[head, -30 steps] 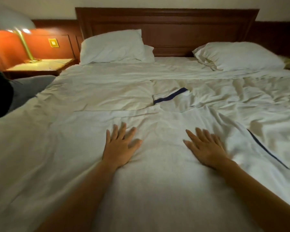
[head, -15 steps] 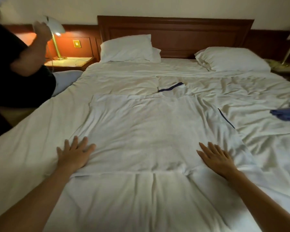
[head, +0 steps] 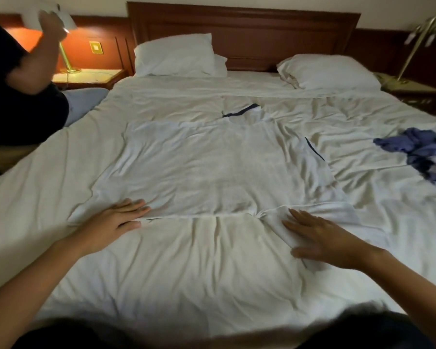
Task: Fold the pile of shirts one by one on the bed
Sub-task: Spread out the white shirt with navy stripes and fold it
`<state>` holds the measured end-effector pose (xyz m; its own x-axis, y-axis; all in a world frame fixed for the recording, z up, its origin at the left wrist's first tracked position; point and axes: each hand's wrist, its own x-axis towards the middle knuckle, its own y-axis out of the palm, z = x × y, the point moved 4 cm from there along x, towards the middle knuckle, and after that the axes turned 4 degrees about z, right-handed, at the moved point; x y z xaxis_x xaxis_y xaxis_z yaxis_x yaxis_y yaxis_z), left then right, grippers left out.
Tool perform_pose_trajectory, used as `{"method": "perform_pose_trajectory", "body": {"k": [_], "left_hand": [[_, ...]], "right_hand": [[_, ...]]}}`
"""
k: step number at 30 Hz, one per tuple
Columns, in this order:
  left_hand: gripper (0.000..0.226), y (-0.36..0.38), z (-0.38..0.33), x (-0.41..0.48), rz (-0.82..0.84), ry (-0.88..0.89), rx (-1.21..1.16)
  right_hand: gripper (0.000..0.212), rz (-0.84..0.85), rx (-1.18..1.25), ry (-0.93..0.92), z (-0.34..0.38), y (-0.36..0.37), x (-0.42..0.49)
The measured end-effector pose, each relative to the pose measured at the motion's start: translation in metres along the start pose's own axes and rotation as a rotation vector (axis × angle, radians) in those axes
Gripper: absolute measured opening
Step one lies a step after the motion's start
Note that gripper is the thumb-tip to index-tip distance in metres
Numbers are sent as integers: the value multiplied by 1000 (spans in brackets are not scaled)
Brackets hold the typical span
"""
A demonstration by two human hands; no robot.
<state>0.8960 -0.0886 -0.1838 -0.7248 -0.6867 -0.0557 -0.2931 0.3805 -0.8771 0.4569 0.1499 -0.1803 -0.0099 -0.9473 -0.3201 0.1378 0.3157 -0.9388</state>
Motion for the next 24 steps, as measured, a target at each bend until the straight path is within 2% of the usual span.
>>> {"method": "perform_pose_trajectory", "body": {"k": [3, 5, 8, 11, 14, 16, 17, 19, 22, 23, 24], "left_hand": [[45, 1, 11, -2, -36, -58, -4], [40, 3, 14, -3, -87, -37, 68], [38, 2, 13, -5, -218, 19, 147], [20, -4, 11, -10, -294, 3, 150], [7, -11, 10, -19, -332, -34, 119], [12, -13, 11, -22, -317, -63, 93], [15, -14, 12, -23, -288, -80, 64], [17, -14, 10, -28, -219, -64, 33], [33, -12, 8, -35, -184, -4, 11], [40, -11, 8, -37, -188, 11, 22], [45, -10, 9, -39, -193, 19, 28]], "right_hand": [[104, 36, -178, -52, -3, 11, -10], [91, 17, -227, -84, -4, 14, -14], [59, -167, -77, -161, -1, 6, -22], [42, -324, 118, -85, -2, -2, -33], [37, -371, 187, -64, -2, -8, -41], [21, -380, 170, -80, -1, -11, -42], [20, -385, 167, -94, 0, -13, -42], [30, -355, 147, -142, 1, -16, -42], [74, -256, 2, -187, -7, -6, -45], [80, -256, -41, -195, -10, -3, -46], [77, -285, -78, -216, -14, 1, -47]]}}
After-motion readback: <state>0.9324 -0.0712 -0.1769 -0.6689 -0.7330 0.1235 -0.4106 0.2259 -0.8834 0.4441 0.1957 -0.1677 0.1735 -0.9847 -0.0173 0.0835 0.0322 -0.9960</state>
